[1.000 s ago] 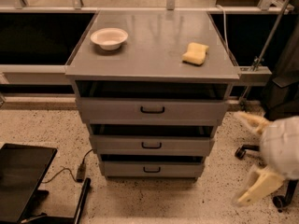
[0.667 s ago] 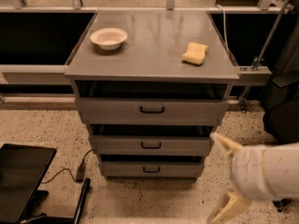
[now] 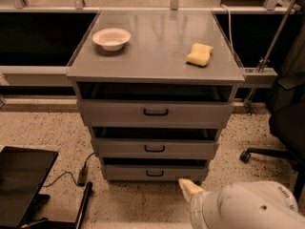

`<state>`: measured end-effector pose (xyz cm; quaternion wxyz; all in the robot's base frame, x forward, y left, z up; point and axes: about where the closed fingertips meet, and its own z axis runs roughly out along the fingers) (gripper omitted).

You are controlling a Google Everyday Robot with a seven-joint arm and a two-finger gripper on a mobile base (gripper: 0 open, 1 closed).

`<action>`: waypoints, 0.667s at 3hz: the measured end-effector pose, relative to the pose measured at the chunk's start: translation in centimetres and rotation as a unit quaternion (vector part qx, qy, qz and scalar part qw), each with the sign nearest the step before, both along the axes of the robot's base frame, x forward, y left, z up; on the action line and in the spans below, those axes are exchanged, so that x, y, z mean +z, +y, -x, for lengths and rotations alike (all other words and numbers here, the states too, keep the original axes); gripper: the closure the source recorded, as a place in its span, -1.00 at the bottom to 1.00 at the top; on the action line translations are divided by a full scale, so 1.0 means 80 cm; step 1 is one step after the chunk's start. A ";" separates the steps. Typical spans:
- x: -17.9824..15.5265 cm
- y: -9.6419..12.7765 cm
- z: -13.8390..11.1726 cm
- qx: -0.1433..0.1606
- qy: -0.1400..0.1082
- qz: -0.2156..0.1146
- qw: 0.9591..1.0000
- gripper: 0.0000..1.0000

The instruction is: Open middle drawer

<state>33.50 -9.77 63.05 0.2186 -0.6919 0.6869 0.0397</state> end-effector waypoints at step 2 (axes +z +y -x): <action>-0.036 0.004 0.008 0.020 -0.006 0.030 0.999 -1.00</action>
Offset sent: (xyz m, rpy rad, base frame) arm -0.0065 0.0025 -0.0284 -0.0588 -0.0096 0.0377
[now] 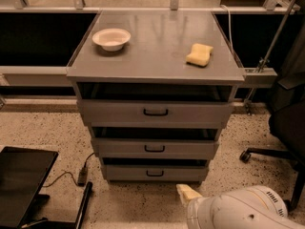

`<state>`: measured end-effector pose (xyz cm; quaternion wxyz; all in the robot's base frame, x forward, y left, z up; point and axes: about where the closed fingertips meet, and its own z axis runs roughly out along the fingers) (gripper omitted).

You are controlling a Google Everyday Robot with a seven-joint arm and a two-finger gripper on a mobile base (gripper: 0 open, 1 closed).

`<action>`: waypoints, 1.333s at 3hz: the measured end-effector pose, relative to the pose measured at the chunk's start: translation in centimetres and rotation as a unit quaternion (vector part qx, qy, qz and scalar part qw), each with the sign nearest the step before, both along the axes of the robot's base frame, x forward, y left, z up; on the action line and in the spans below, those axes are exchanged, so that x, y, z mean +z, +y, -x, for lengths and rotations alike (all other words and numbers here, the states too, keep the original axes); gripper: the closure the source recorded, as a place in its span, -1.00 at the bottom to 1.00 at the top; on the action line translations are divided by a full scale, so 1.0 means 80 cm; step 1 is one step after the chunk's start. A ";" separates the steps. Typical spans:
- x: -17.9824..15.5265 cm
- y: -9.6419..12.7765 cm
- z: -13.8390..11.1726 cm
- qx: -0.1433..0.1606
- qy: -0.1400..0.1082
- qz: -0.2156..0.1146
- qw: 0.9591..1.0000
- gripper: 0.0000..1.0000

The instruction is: Open middle drawer

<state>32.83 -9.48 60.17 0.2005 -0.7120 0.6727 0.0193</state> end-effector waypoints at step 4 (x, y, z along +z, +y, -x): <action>0.048 -0.027 -0.237 -0.036 -0.149 -0.063 0.986 -1.00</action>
Offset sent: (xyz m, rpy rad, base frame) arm 0.1723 -0.0207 0.0497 0.1992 -0.3318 -0.0378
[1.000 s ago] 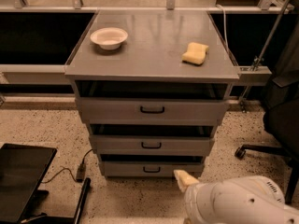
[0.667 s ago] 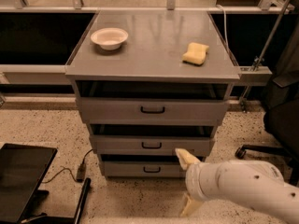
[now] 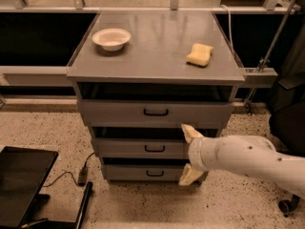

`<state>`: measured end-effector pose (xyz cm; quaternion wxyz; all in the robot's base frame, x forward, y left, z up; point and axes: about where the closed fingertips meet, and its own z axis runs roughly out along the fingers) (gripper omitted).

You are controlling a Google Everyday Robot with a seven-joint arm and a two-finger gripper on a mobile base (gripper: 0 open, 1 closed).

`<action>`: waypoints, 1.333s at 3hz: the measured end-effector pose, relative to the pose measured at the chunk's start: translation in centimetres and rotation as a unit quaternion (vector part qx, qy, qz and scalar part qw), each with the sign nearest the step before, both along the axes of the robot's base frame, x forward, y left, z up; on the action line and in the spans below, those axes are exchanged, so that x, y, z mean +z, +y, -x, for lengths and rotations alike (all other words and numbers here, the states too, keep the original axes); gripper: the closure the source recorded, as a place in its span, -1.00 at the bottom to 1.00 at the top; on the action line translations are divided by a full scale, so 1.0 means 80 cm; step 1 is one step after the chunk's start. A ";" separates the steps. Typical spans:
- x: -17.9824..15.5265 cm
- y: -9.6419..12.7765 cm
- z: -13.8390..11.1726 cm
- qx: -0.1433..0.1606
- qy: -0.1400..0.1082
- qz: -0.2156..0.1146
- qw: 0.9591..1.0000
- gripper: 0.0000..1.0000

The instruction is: Open middle drawer

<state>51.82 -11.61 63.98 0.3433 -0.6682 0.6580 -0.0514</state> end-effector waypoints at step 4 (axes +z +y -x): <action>-0.098 -0.037 -0.017 -0.032 0.045 -0.001 0.998 -1.00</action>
Offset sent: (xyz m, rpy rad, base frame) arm 0.0196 -0.0142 -0.0141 -0.0317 0.0213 -0.0265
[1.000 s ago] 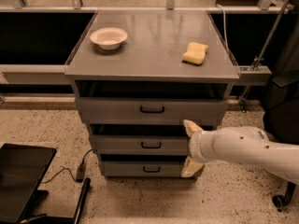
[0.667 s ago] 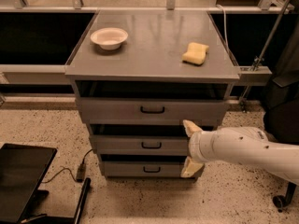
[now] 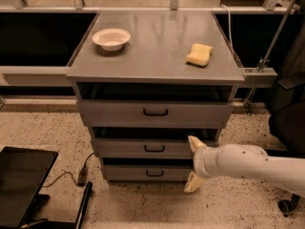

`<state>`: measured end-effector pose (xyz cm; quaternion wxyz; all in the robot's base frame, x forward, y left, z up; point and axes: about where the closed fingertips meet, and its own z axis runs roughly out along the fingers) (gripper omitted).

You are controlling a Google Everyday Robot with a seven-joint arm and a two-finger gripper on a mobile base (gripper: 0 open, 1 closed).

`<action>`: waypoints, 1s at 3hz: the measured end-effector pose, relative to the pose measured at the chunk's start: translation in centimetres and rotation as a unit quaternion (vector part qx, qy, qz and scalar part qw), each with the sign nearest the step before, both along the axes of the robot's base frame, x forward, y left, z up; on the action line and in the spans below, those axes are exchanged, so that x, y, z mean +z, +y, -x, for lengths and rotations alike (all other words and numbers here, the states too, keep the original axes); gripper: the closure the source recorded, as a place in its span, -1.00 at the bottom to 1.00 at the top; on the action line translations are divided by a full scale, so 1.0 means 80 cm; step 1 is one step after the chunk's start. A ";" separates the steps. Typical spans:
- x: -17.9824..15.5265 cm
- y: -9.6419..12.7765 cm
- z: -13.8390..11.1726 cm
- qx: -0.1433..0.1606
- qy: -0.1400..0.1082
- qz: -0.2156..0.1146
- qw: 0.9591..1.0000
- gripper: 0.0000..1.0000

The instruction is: Open middle drawer

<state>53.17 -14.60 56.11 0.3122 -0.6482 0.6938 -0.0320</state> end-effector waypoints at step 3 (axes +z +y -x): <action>-0.126 -0.017 -0.070 -0.064 -0.027 0.018 0.997 -1.00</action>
Offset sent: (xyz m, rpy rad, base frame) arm 0.1237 0.0039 -0.1492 -0.0825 -0.1953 -0.2245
